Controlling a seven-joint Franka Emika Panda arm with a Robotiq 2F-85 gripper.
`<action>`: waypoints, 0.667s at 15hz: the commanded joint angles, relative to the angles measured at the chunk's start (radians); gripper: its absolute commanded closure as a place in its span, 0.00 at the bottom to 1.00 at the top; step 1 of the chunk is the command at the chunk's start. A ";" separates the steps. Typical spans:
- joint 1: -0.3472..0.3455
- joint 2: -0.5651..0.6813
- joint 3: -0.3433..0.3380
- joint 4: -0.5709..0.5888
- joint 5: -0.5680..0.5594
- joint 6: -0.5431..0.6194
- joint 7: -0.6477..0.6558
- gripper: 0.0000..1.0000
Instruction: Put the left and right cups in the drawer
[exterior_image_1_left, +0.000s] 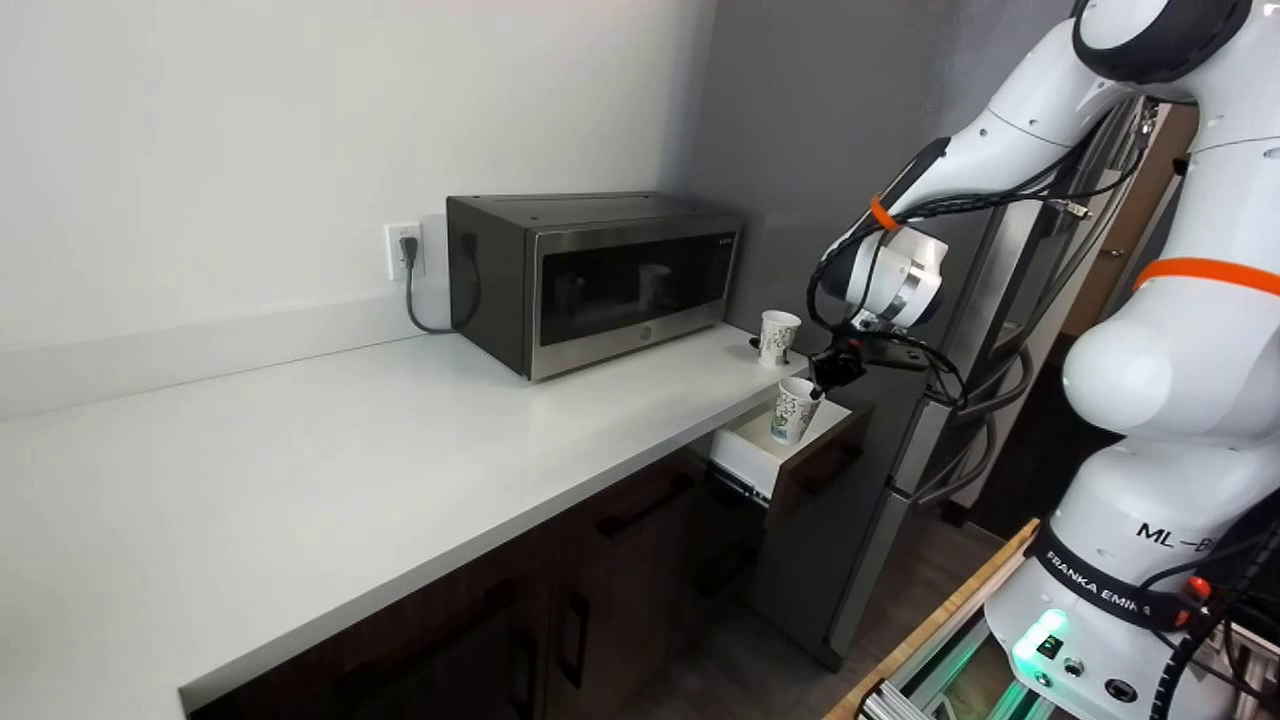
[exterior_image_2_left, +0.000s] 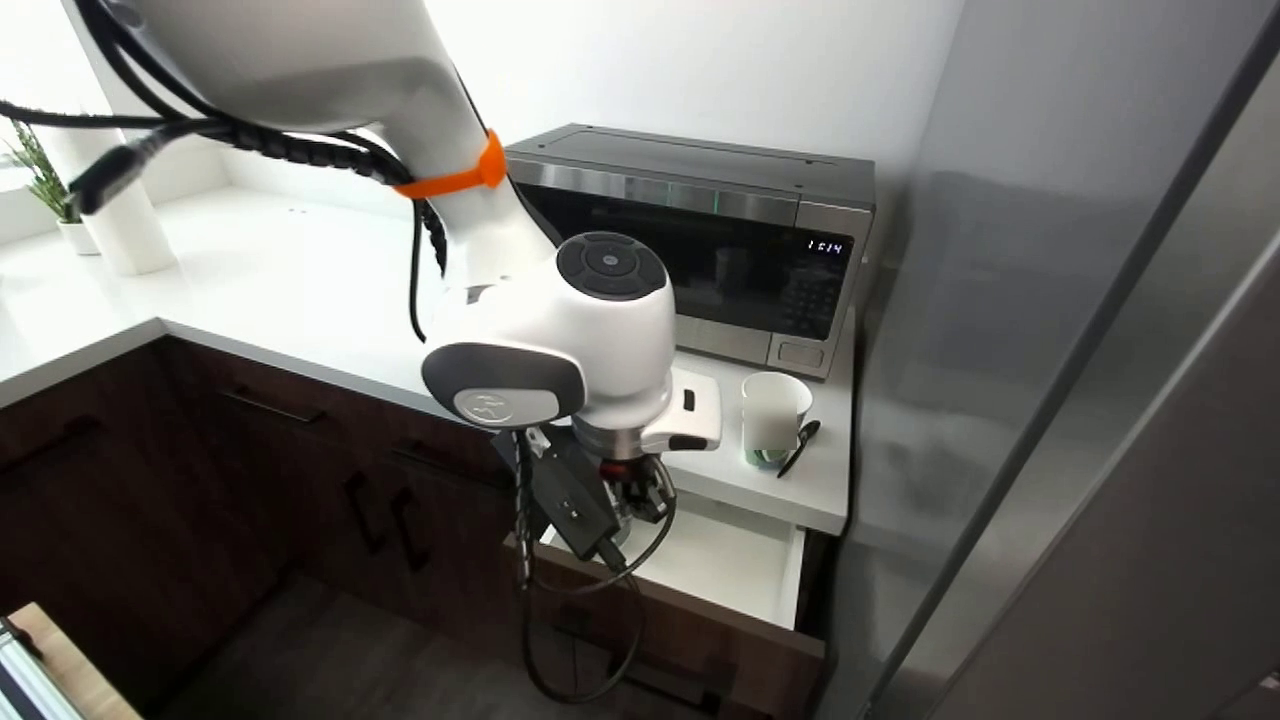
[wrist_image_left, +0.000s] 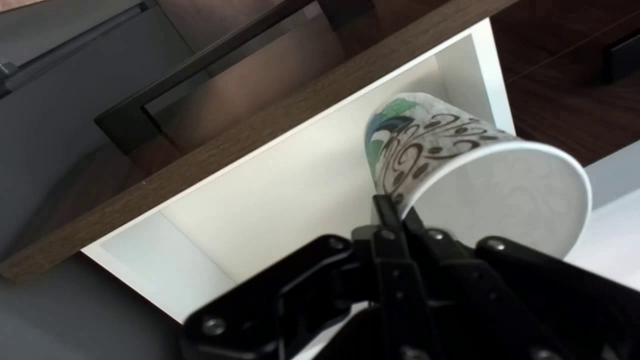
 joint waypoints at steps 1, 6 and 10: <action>0.020 0.082 0.000 0.017 0.011 0.090 0.025 0.99; 0.051 0.178 -0.014 0.060 0.006 0.131 0.088 0.99; 0.090 0.241 -0.044 0.100 0.000 0.150 0.138 0.99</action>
